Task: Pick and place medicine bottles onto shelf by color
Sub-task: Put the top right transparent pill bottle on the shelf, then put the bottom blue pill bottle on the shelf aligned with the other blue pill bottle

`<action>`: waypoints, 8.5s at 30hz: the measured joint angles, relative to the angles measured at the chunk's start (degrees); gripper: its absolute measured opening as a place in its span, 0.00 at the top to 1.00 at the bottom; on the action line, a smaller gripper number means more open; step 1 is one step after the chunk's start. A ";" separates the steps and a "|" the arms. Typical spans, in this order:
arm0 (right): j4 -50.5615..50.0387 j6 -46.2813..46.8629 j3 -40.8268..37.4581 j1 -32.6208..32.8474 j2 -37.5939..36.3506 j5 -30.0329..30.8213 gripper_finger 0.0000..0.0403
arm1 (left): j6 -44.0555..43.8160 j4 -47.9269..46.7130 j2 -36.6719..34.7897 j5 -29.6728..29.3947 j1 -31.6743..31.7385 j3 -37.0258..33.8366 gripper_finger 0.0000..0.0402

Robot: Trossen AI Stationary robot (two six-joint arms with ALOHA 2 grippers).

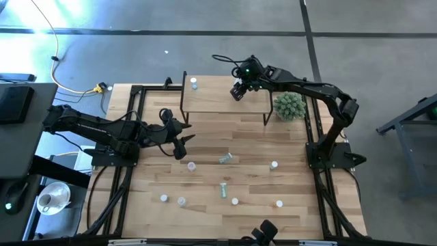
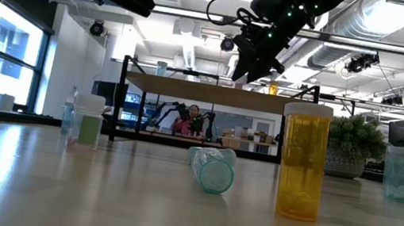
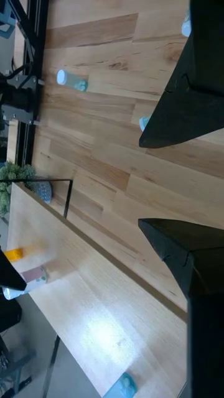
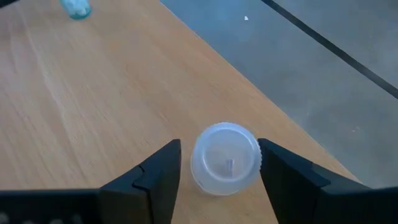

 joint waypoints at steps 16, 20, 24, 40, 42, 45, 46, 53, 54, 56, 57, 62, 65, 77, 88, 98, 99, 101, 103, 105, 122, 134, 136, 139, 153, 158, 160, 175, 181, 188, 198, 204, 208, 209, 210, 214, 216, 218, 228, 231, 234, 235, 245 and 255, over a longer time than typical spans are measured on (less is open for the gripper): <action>-10.86 1.27 5.38 1.75 -5.52 -3.56 0.49 | 0.01 -0.22 0.00 -0.02 0.00 0.01 0.54; -14.40 -0.01 5.44 3.19 -6.70 -5.31 0.49 | 0.01 -0.22 0.00 0.00 0.00 0.01 0.54; -18.57 -0.88 5.46 4.73 -7.67 -7.84 0.49 | 0.01 -0.22 0.00 0.00 0.00 0.01 0.54; -31.68 -1.75 -4.35 16.99 -13.33 -9.26 0.49 | -0.01 -1.51 0.00 0.00 0.00 0.01 0.54; -30.23 -0.19 -8.15 18.28 -16.12 -9.24 0.49 | 0.01 -1.51 0.00 0.00 0.00 0.01 0.54; -26.81 2.67 -14.10 20.03 -20.94 -8.94 0.49 | -0.01 -1.49 0.14 -0.02 0.02 0.01 0.54; -25.72 3.52 -15.94 20.66 -22.60 -8.94 0.49 | -0.01 -1.50 0.26 -0.02 0.02 0.01 0.54; -15.58 8.36 -27.00 24.82 -34.35 -5.99 0.49 | -0.01 -1.43 2.33 0.04 0.09 0.01 0.54; -13.10 8.91 -28.44 25.60 -35.90 -5.00 0.49 | 0.01 -1.51 2.70 0.16 0.09 0.01 0.54; -7.08 9.52 -31.45 27.13 -38.36 -2.53 0.49 | -0.01 -1.44 3.27 0.69 0.11 0.01 0.54; -3.80 9.49 -32.90 27.96 -39.49 -1.50 0.49 | 0.00 -1.38 3.65 1.19 0.11 0.01 0.54; 9.74 6.57 -38.85 31.34 -42.96 0.36 0.49 | -0.14 -1.68 4.52 5.82 0.05 0.01 0.54; 16.01 6.03 -41.55 33.06 -43.74 2.33 0.49 | -0.36 -1.52 4.50 8.95 -0.35 0.01 0.54; 26.11 4.97 -45.75 38.65 -43.48 6.33 0.49 | -8.42 -9.81 4.50 10.54 -6.15 0.01 0.54; 27.86 4.95 -45.75 41.44 -43.48 6.32 0.49 | -16.82 -18.18 4.48 11.77 -13.14 0.01 0.54; 27.17 4.95 -45.75 41.64 -43.48 6.34 0.49 | -25.08 -24.78 4.46 12.17 -20.45 0.01 0.54; 26.83 4.95 -45.75 41.64 -43.48 6.34 0.49 | -26.33 -25.08 4.46 12.62 -21.24 0.01 0.54; 26.36 4.94 -45.75 41.64 -43.46 6.33 0.49 | -29.52 -26.22 4.31 13.82 -23.12 0.01 0.54; 26.09 4.35 -45.75 41.64 -43.46 6.34 0.49 | -33.30 -27.03 4.24 14.21 -25.29 0.01 0.54; 25.97 3.16 -45.75 41.64 -43.46 6.34 0.49 | -37.00 -27.64 4.24 14.14 -27.56 0.01 0.54; 25.95 1.96 -45.75 41.64 -43.46 6.34 0.49 | -64.07 -26.13 4.24 7.03 -42.22 0.01 0.54; 24.62 4.36 -45.72 41.64 -41.97 6.34 0.49 | -50.53 -23.35 4.24 0.89 -43.91 10.05 0.54; 25.11 4.10 -45.72 41.64 -41.55 6.33 0.49 | -47.04 -23.18 4.24 1.04 -43.91 12.41 0.54; 25.46 3.63 -45.72 41.64 -41.58 6.34 0.49 | -41.28 -23.20 4.24 1.09 -43.91 15.53 0.54; 25.71 1.96 -45.72 41.64 -41.62 6.34 0.49 | -28.38 -24.28 4.26 -0.77 -43.65 21.74 0.54; 25.73 1.96 -45.72 41.64 -41.64 6.34 0.49 | -24.13 -26.83 4.26 -2.17 -43.65 26.06 0.54; 25.73 1.96 -45.72 41.64 -41.64 6.34 0.49 | -23.86 -29.32 4.26 -4.03 -43.64 27.64 0.54; 25.73 1.96 -45.72 41.62 -41.64 6.34 0.49 | -23.49 -39.75 13.07 -3.36 -45.43 29.06 0.54; 25.71 2.22 -45.72 41.64 -41.64 6.34 0.49 | -27.89 -40.21 17.91 -2.08 -46.63 29.04 0.54; 25.66 1.43 -45.72 41.63 -41.64 6.32 0.49 | -43.99 -49.55 23.14 -1.09 -46.83 29.01 0.54; 25.29 1.37 -45.72 41.64 -41.64 6.32 0.49 | -59.32 -51.01 25.92 2.95 -46.79 25.09 0.54; 25.27 1.50 -45.72 41.64 -41.64 6.32 0.49 | -71.44 -50.88 26.14 4.61 -45.46 24.60 0.54; 25.27 1.50 -45.72 41.64 -41.64 6.29 0.49 | -78.31 -50.80 26.29 5.79 -45.22 24.60 0.54; 25.27 1.50 -45.72 41.64 -41.64 6.31 0.49 | -79.48 -50.78 26.55 5.80 -45.24 24.60 0.54; 25.25 1.50 -45.72 41.64 -41.64 6.30 0.49 | -80.46 -50.79 26.99 6.00 -45.27 24.60 0.54; 25.12 1.52 -45.72 41.64 -41.64 6.29 0.49 | -84.00 -50.59 28.72 8.30 -45.18 24.63 0.54; 25.03 1.52 -45.72 41.64 -41.64 6.29 0.49 | -86.31 -50.46 30.12 9.41 -45.20 24.63 0.54; 24.94 1.52 -45.72 41.64 -41.64 6.29 0.49 | -87.75 -49.90 31.36 10.42 -45.20 24.63 0.54; 24.83 1.53 -45.72 41.64 -41.66 6.29 0.49 | -88.53 -48.85 34.81 12.97 -44.09 24.63 0.54; 24.81 1.54 -45.72 41.64 -41.66 6.29 0.49 | -88.37 -47.99 35.34 13.17 -43.60 24.63 0.54; 24.78 1.52 -45.72 41.64 -41.66 6.29 0.49 | -86.81 -45.77 35.40 13.19 -43.34 24.60 0.54; 24.74 1.54 -45.72 41.64 -41.66 6.29 0.49 | -86.57 -44.85 35.39 13.09 -43.35 24.60 0.54; 24.42 1.53 -45.72 41.64 -41.66 6.29 0.49 | -86.92 -44.44 35.41 12.98 -43.34 24.60 0.54; 24.42 1.54 -45.72 41.64 -41.66 6.29 0.49 | -88.68 -44.45 39.28 14.62 -43.32 24.60 0.54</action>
